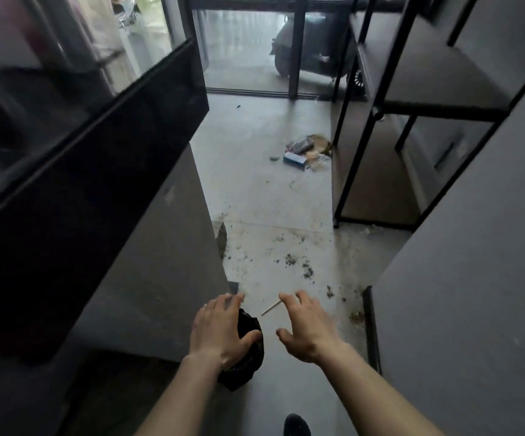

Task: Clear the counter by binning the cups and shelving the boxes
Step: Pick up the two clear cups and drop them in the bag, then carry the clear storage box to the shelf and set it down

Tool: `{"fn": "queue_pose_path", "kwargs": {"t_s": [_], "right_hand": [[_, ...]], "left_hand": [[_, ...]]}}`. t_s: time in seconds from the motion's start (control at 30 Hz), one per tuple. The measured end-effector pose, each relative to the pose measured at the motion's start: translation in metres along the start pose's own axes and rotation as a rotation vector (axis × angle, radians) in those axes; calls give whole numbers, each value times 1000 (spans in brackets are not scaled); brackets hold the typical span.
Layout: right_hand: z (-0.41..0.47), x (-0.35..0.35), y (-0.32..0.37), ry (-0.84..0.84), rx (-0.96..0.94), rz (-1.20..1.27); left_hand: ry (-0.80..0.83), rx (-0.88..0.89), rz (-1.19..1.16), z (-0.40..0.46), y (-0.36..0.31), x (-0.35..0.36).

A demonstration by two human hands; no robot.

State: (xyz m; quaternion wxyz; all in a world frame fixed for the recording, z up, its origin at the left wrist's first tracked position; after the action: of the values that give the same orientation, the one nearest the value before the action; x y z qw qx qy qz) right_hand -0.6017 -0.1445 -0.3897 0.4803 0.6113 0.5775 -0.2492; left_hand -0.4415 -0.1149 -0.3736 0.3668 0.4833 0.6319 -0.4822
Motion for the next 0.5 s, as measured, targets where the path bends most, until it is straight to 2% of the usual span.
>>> {"fn": "queue_pose_path", "kwargs": {"t_s": [0.23, 0.5], "right_hand": [[-133, -44, 30, -108, 62, 0], [-207, -98, 58, -189, 11, -23]], "left_hand": [[-35, 124, -11, -103, -23, -74], [-95, 181, 27, -172, -41, -142]]}}
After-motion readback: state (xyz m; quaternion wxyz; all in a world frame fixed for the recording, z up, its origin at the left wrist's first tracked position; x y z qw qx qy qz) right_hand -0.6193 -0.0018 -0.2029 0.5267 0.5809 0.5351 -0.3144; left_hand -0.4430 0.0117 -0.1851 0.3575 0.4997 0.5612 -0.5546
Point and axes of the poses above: each hand's wrist, its own z-axis towards the middle knuckle, its own x-axis out of the palm, y = z × x, the point moved 10 cm from there along z, towards the middle knuckle, and after that the axes turned 3 degrees about x, right-handed, at the moved point
